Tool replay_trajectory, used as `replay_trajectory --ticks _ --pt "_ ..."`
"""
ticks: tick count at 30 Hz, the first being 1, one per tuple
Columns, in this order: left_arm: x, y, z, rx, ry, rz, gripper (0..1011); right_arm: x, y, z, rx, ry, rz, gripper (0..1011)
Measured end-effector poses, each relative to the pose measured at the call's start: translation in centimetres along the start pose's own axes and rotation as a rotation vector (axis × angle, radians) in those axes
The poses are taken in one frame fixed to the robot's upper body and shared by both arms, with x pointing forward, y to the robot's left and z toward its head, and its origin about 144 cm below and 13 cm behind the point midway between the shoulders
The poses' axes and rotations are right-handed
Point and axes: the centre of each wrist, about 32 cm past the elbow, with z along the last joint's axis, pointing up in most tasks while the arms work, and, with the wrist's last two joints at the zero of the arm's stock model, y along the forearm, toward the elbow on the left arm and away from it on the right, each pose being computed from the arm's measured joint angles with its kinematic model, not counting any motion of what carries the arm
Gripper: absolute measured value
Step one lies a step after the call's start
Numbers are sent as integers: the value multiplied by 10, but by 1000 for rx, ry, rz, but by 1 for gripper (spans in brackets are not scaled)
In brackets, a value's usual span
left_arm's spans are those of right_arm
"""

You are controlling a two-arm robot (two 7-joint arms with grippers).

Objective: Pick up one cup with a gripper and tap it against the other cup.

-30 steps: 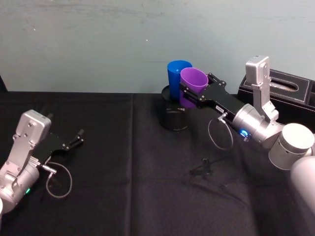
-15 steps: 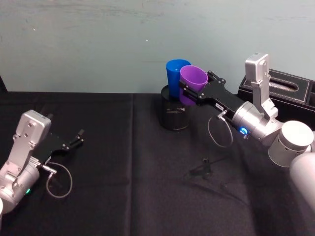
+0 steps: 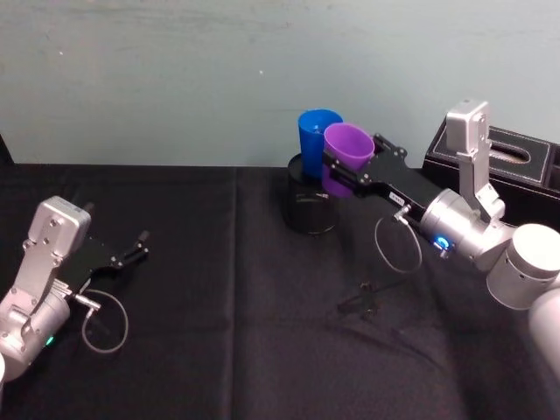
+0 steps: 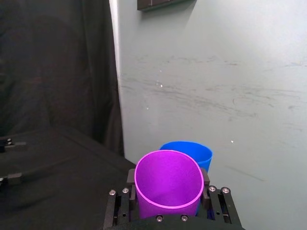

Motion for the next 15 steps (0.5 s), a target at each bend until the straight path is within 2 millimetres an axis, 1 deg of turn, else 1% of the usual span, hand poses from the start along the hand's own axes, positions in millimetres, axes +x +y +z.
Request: replay_trajectory --ticks 15 --pt "0 0 0 0 0 0 1012 -16 -22 7 -28 0 -16 734"
